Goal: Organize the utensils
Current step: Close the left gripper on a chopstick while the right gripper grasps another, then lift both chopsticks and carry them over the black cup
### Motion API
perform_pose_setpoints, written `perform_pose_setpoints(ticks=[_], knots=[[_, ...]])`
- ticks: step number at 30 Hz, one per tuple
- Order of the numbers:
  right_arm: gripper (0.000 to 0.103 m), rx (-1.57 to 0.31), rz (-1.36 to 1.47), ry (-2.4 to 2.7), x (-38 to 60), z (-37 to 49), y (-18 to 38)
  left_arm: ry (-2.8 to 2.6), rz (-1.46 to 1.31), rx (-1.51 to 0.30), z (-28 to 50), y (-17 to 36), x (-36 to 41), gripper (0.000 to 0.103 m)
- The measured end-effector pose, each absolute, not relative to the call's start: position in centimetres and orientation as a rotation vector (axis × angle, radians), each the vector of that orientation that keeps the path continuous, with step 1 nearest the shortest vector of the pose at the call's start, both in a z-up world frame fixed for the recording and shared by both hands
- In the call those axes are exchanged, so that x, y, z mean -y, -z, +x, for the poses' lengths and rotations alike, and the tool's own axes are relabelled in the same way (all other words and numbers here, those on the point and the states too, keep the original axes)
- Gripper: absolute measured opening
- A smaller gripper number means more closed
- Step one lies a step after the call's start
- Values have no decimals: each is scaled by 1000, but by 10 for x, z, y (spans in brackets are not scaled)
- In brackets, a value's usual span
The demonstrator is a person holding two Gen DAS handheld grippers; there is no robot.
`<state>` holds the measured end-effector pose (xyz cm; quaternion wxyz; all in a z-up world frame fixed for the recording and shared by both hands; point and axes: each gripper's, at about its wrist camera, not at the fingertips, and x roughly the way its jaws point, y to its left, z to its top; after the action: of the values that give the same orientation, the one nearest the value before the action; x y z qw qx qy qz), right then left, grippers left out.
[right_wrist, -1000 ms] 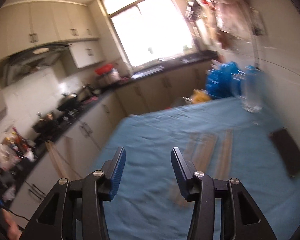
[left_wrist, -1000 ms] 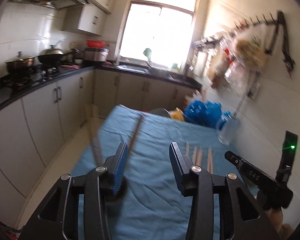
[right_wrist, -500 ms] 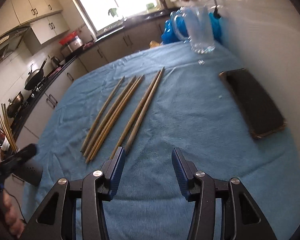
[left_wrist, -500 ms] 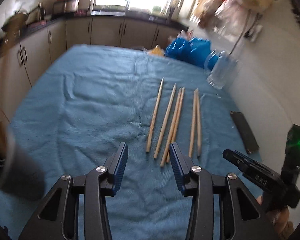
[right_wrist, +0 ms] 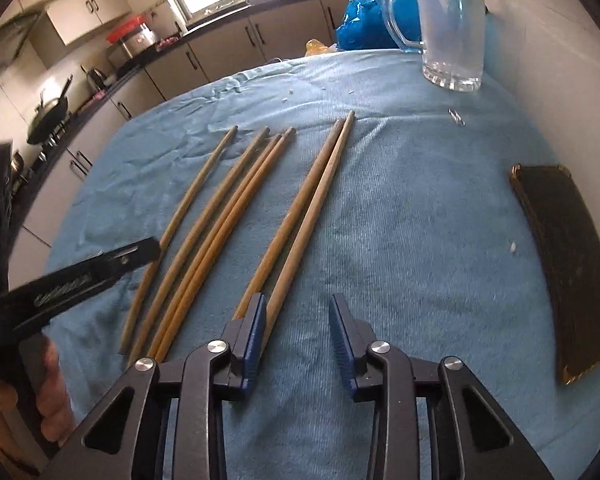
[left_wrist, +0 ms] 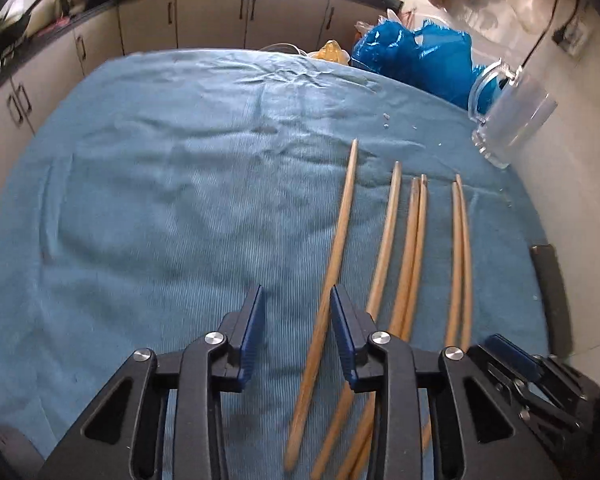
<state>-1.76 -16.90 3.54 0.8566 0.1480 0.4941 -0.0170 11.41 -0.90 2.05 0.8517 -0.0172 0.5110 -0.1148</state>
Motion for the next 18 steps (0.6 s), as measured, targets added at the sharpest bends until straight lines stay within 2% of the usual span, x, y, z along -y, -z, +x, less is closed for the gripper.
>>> perform_pose_setpoints(ticks=[5, 7, 9, 10, 11, 18], knots=[[32, -1084, 271, 48, 166, -3, -37, 221, 45, -1064, 126, -19, 24, 31], [26, -1112, 227, 73, 163, 8, -37, 210, 64, -1059, 127, -20, 26, 31], [20, -1132, 211, 89, 164, 15, -37, 201, 74, -1058, 127, -20, 26, 23], [17, -1139, 208, 97, 166, 16, -37, 191, 85, -1058, 127, -20, 24, 12], [12, -1146, 207, 103, 167, 16, -37, 187, 85, -1061, 127, -20, 22, 7], [8, -1168, 199, 109, 167, -1, -38, 198, 31, -1122, 98, -22, 4, 7]])
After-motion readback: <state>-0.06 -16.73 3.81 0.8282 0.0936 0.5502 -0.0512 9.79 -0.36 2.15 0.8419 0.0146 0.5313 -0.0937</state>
